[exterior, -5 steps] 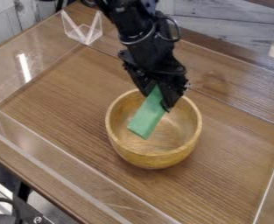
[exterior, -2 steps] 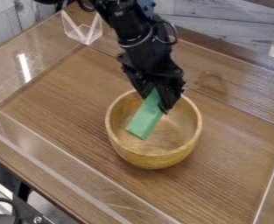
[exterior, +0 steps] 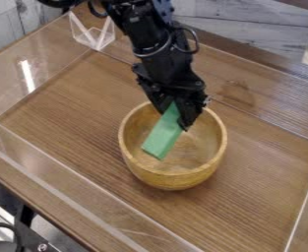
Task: Put the green block in the brown bowl
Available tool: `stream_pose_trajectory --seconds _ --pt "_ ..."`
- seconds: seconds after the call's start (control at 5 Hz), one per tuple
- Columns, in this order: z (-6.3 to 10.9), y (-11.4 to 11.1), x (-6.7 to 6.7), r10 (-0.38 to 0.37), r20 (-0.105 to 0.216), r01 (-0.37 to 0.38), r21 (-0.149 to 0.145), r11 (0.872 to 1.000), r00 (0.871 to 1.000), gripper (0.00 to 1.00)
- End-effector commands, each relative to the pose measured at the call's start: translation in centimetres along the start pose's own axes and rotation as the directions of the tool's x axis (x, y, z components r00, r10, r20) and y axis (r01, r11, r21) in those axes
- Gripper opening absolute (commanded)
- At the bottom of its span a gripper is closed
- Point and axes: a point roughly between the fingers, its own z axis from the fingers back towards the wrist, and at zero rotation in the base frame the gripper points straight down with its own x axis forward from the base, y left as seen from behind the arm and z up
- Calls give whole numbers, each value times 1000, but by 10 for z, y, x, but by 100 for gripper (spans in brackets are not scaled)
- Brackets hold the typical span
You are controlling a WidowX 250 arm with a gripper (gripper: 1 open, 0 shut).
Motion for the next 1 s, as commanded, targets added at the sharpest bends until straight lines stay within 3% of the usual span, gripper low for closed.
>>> stream_pose_trajectory --seconds 0.0,0.8 --pt "8 4 11 5 45 -5 8 1000 999 0" --pt "5 7 12 20 30 -20 -4 1000 999 0"
